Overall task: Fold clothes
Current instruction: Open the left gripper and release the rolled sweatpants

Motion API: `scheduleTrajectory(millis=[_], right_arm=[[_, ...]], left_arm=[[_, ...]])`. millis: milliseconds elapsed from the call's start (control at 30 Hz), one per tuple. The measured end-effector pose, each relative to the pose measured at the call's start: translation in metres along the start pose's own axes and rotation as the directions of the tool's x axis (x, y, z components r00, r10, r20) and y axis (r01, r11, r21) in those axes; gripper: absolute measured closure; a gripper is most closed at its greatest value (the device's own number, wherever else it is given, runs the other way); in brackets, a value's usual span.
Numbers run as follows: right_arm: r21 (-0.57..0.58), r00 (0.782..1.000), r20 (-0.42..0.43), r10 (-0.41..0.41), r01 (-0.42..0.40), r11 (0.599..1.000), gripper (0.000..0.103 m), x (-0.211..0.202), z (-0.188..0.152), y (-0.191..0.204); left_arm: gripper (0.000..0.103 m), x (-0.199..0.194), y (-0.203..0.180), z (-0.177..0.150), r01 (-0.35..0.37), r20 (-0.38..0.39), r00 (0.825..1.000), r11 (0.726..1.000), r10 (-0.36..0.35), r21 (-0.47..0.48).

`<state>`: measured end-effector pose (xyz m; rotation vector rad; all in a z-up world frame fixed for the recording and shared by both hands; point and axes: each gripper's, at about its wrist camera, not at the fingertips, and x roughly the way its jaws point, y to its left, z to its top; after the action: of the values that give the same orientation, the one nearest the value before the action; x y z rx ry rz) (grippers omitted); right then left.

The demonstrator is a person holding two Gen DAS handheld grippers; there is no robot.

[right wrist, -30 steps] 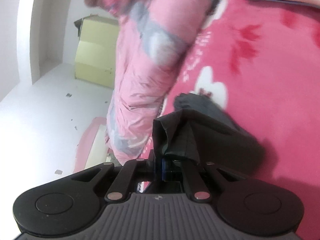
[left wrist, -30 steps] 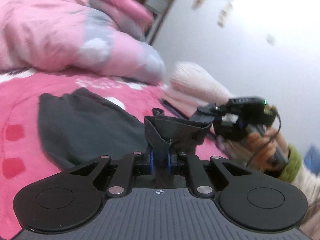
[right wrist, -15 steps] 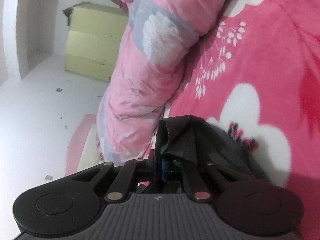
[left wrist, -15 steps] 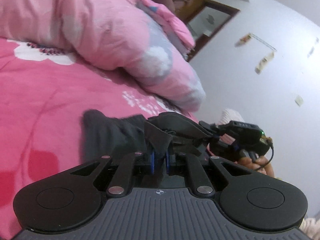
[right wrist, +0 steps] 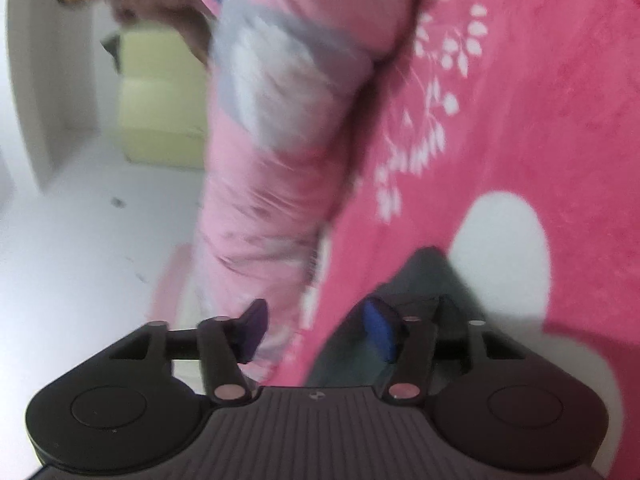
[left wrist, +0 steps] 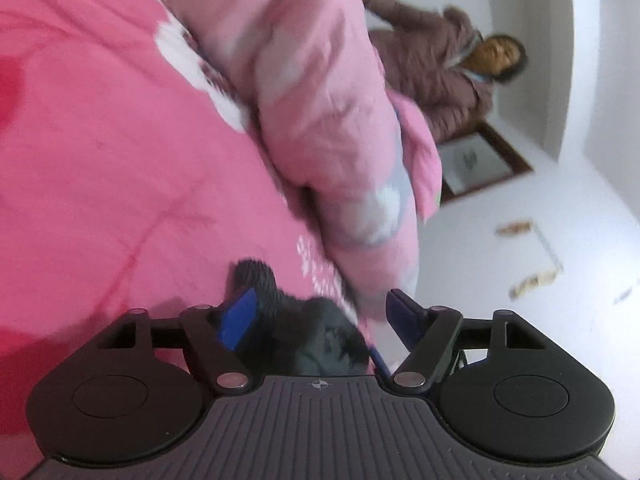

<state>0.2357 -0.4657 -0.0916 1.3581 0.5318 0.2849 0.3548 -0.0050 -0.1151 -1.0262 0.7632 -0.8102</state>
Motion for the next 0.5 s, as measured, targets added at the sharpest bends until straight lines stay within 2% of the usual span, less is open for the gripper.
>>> scheduleTrajectory(millis=[67, 167, 233, 300, 367, 467, 500], right_arm=[[-0.003, 0.999, 0.023, 0.022, -0.022, 1.0, 0.04, -0.027, -0.002, 0.004], [-0.019, 1.0, 0.024, 0.011, -0.01, 1.0, 0.036, -0.071, -0.011, 0.01], [-0.051, 0.999, -0.003, -0.052, 0.051, 0.997, 0.033, -0.1, -0.023, 0.014], [-0.097, 0.99, -0.04, -0.138, 0.133, 0.986, 0.031, -0.123, -0.038, 0.017], [-0.139, 0.97, -0.085, -0.226, 0.213, 0.967, 0.031, -0.133, -0.053, 0.01], [-0.167, 0.93, -0.151, -0.336, 0.311, 0.936, 0.031, -0.133, -0.071, -0.01], [-0.166, 0.915, -0.172, -0.364, 0.337, 0.927, 0.031, -0.129, -0.075, -0.019]], left_arm=[[0.031, -0.015, -0.016, -0.004, -0.02, -0.005, 1.0, 0.999, 0.02, 0.042], [0.027, -0.035, -0.048, -0.021, -0.081, -0.092, 0.992, 0.989, 0.092, 0.12], [0.017, -0.048, -0.065, -0.041, -0.144, -0.17, 0.971, 0.978, 0.169, 0.151], [0.016, -0.057, -0.074, -0.068, -0.174, -0.263, 0.941, 0.971, 0.214, 0.166], [0.013, -0.058, -0.076, -0.097, -0.185, -0.335, 0.911, 0.965, 0.24, 0.188], [0.01, -0.049, -0.07, -0.132, -0.233, -0.363, 0.876, 0.937, 0.318, 0.26], [0.01, -0.047, -0.068, -0.139, -0.246, -0.352, 0.874, 0.929, 0.335, 0.276]])
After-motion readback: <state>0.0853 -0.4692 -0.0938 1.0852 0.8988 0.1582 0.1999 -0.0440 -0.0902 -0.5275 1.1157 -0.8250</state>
